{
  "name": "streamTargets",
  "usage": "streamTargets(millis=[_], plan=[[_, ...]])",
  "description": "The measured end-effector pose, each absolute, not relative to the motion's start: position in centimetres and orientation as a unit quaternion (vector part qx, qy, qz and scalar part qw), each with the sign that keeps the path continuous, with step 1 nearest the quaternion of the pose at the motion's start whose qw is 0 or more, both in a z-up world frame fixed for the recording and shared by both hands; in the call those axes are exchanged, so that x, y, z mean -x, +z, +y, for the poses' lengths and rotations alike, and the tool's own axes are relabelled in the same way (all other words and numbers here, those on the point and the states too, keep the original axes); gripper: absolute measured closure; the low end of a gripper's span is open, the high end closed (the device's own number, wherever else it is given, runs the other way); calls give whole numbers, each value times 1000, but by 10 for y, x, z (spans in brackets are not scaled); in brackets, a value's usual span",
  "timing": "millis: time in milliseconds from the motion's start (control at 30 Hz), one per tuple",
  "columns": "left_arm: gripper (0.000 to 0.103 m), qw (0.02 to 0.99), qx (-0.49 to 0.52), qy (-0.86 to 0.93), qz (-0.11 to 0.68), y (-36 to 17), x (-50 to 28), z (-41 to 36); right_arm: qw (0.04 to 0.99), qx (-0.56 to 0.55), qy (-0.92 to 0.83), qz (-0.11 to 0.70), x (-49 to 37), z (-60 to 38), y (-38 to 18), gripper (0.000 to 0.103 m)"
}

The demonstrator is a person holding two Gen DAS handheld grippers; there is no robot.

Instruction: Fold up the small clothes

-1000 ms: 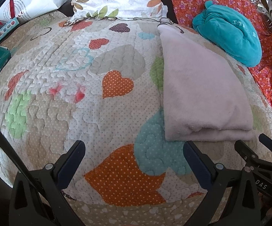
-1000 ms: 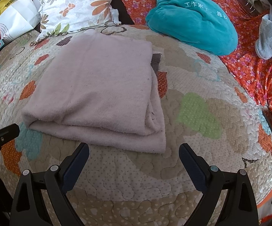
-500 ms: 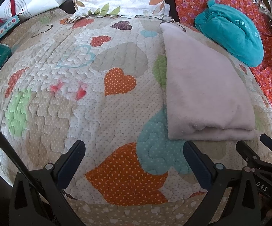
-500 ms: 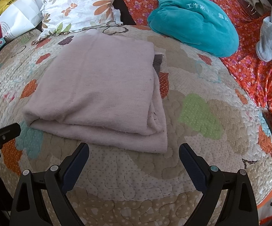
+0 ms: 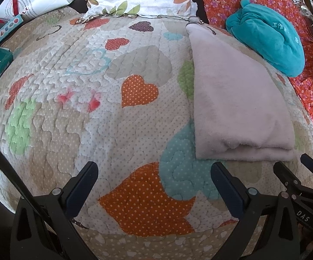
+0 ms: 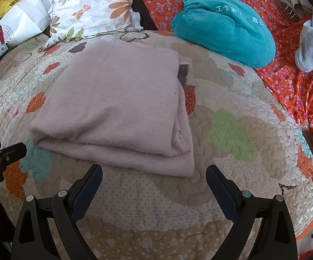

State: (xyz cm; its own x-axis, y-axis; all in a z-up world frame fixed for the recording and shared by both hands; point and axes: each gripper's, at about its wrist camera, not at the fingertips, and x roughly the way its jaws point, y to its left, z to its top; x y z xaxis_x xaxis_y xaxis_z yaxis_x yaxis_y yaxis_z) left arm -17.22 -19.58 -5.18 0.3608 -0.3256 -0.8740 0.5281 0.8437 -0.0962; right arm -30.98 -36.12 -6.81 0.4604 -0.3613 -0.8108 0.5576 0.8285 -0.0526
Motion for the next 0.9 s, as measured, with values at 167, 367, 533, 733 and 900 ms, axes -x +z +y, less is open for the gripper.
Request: streamTargets(millis=[167, 367, 533, 733, 900], plan=[[0, 819, -102, -258, 503, -54, 172, -195, 848, -107, -267, 445, 309, -360, -69, 5], [0, 816, -103, -256, 507, -55, 170, -194, 849, -105, -265, 444, 308, -358, -68, 5], [0, 816, -101, -253, 511, -56, 168, -192, 850, -104, -265, 444, 308, -357, -68, 5], [0, 815, -103, -252, 511, -57, 169, -192, 850, -104, -265, 443, 309, -355, -68, 5], [0, 815, -103, -252, 511, -57, 169, -192, 850, -104, -263, 445, 308, -355, -68, 5]])
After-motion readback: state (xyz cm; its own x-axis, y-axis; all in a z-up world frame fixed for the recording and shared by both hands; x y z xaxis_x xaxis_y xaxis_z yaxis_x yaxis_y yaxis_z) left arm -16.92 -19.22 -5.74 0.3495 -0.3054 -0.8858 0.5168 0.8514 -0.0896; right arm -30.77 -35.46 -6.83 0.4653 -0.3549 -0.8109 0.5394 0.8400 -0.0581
